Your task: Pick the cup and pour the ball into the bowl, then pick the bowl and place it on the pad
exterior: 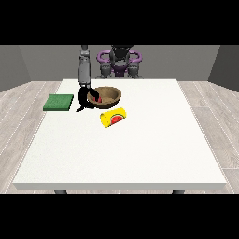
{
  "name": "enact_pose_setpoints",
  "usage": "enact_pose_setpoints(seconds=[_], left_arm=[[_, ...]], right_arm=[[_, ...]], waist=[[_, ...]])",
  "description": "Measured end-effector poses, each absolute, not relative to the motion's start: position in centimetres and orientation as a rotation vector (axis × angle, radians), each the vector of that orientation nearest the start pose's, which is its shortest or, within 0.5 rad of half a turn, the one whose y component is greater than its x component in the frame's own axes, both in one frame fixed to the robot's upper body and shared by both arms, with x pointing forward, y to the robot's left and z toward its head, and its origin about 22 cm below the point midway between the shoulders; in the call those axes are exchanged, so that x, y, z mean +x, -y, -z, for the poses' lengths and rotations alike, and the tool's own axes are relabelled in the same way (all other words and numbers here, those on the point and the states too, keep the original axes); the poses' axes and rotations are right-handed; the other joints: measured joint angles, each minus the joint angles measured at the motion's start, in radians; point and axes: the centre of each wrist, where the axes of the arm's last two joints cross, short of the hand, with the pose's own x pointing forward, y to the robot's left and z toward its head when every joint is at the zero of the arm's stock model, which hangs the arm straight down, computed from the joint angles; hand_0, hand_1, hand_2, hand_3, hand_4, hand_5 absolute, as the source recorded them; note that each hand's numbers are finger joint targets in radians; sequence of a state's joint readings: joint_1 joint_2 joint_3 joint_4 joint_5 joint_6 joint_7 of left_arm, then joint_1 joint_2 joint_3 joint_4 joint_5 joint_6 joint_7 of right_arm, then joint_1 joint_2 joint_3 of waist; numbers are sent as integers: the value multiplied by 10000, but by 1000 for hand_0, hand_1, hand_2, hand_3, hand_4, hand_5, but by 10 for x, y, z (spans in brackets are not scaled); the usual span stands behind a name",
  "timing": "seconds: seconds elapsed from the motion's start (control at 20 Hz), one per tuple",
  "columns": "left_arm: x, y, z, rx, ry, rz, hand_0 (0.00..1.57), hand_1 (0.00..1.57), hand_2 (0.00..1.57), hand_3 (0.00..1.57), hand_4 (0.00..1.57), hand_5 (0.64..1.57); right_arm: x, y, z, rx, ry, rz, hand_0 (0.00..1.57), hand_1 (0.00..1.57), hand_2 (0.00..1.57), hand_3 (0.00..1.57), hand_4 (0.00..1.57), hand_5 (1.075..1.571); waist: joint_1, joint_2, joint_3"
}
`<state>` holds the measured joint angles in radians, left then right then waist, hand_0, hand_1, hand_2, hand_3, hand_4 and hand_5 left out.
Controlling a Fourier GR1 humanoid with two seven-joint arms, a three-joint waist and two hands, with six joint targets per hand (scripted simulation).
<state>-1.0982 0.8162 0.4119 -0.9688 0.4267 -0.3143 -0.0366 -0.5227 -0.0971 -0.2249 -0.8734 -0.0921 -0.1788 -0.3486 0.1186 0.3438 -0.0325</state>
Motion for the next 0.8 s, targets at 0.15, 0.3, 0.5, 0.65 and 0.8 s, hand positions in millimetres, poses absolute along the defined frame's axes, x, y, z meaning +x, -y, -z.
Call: enact_pose_setpoints(seconds=[0.15, 0.3, 0.5, 0.65, 0.8], left_arm=[[363, -415, -361, 375, 23334, 667, 0, 0, 0, 0, 0, 1546], [365, -432, -341, 526, 22778, 312, 0, 0, 0, 0, 0, 1547], [362, -461, -312, 1078, 22025, -258, 0, 0, 0, 0, 0, 1544], [352, -486, -298, 1465, 21885, -535, 0, 0, 0, 0, 0, 1541], [339, -504, -297, 1867, 22062, -848, 0, 0, 0, 0, 0, 1541]], right_arm=[[357, 252, 13, -2520, 16368, 1122, 1571, 1571, 1571, 1571, 1167, 1473], [360, 252, 4, -3036, 15336, 444, 1571, 1571, 1571, 1571, 1250, 1455], [377, 249, -37, -3372, 14448, -425, 1571, 1571, 1571, 1571, 1249, 1472], [385, 251, -65, -3503, 14199, -808, 1571, 1571, 1571, 1571, 1259, 1486], [387, 259, -77, -3378, 14129, -921, 1571, 1571, 1571, 1571, 1299, 1520]], waist=[[-63, -158, 74], [-336, -556, 166], [-919, -1179, 243], [-1323, -1252, 273], [-1633, -1007, 295]])
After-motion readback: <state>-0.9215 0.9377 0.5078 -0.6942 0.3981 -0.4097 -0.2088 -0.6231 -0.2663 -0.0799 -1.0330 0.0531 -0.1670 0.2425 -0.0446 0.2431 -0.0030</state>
